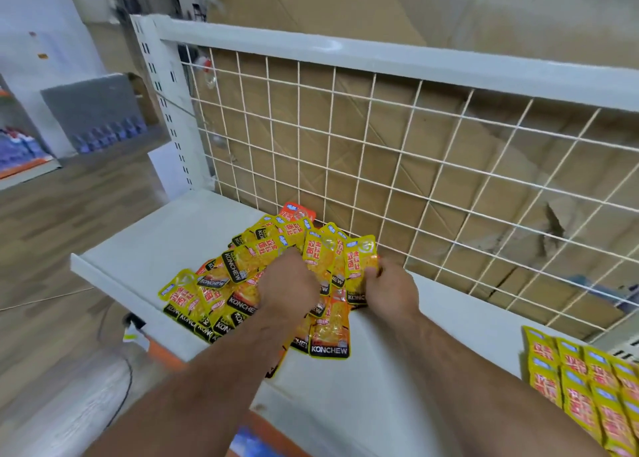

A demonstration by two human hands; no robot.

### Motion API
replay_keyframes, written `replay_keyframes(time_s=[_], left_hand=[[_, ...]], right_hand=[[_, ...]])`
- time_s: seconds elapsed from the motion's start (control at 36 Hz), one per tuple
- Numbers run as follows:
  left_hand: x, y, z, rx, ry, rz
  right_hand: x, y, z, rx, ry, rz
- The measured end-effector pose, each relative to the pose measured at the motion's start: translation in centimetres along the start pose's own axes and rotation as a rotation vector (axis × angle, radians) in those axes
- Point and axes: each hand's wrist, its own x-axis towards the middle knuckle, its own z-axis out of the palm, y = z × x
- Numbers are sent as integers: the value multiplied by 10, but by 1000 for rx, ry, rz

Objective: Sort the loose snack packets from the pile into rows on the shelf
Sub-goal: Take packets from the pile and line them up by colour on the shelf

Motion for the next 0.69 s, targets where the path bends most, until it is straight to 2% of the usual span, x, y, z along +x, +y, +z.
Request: replay_keyframes(time_s=[0.17,0.31,0.47,0.61,0.69], left_hand=[[-12,7,-12,-210,32,-91],[-33,18,-11,-377,85,-160],[-80,39,4,-525,65,-250],[-132,55,21,-680,-7,-293],[-157,64,30,-730,-45,-317]], right_hand=[[-8,5,-24,344,-6,142],[-22,19,-36,572,-129,134],[-51,41,-66,567,-235,6],[-74,78,-84,463,-256,-20],[-87,98,-91,487,-250,5]])
